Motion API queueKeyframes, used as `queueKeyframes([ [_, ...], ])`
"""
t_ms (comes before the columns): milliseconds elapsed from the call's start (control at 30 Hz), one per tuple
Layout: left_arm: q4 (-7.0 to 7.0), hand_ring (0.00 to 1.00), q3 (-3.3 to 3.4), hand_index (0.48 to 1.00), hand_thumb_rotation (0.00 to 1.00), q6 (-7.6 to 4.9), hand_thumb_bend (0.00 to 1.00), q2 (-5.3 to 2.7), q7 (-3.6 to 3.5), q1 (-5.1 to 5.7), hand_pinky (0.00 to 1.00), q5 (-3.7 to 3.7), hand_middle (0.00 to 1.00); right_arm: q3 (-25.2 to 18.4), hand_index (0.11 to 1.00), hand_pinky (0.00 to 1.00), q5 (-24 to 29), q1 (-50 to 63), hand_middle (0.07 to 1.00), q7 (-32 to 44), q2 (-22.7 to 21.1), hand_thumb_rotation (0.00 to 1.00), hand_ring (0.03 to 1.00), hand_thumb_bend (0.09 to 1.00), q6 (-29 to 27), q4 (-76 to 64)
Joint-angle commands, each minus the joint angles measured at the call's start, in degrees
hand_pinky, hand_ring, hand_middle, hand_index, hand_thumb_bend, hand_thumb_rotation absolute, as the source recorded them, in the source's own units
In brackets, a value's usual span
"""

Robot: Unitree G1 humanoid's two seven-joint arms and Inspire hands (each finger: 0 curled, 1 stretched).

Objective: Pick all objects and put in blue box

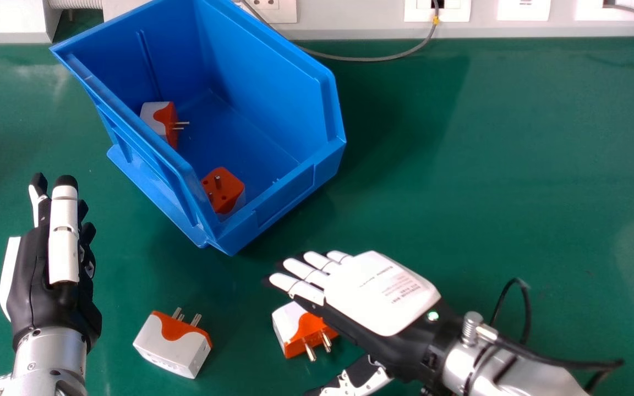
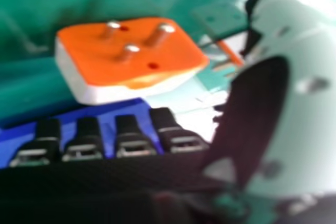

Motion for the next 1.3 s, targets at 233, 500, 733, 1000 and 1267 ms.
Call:
queueKeyframes([
  [233, -1.94, 1.0, 0.61, 1.0, 0.92, -0.2, 0.27, 0.77, -0.61, -0.56, 1.0, -0.38, 0.99, 2.4, 0.91, 0.91, -1.3, -7.2, 0.946, 1.2, -0.6, 0.43, 0.944, 0.387, -2.0, 4.4],
  [500, -2.45, 0.99, 0.84, 1.0, 0.92, 0.36, 0.27, 0.96, -0.4, -0.38, 1.0, -0.15, 0.99, 3.8, 0.908, 0.91, -1.5, -10.5, 0.943, 2.1, -0.7, 0.44, 0.939, 0.38, -2.9, 8.2],
  [733, -3.2, 0.99, 0.85, 0.995, 0.92, 1.34, 0.27, 1.06, 0.13, -0.54, 1.0, -0.06, 0.99, 4.7, 0.895, 0.89, -2.1, -12.4, 0.935, 1.2, 0.2, 0.44, 0.931, 0.368, -3.1, 11.5],
  [1000, -4.05, 0.98, 0.64, 0.989, 0.92, 2.13, 0.27, 0.91, 0.36, -0.59, 1.0, -0.32, 0.98, 6.3, 0.862, 0.85, -3.0, -14.4, 0.909, -1.8, 1.0, 0.42, 0.903, 0.356, -3.1, 15.9],
  [1267, -4.01, 0.98, 0.4, 0.989, 0.92, 2.47, 0.27, 0.74, 0.58, -1.24, 1.0, -0.54, 0.98, 8.7, 0.767, 0.74, -6.4, -16.6, 0.814, -8.3, 2.3, 0.36, 0.801, 0.386, -0.6, 22.0],
])
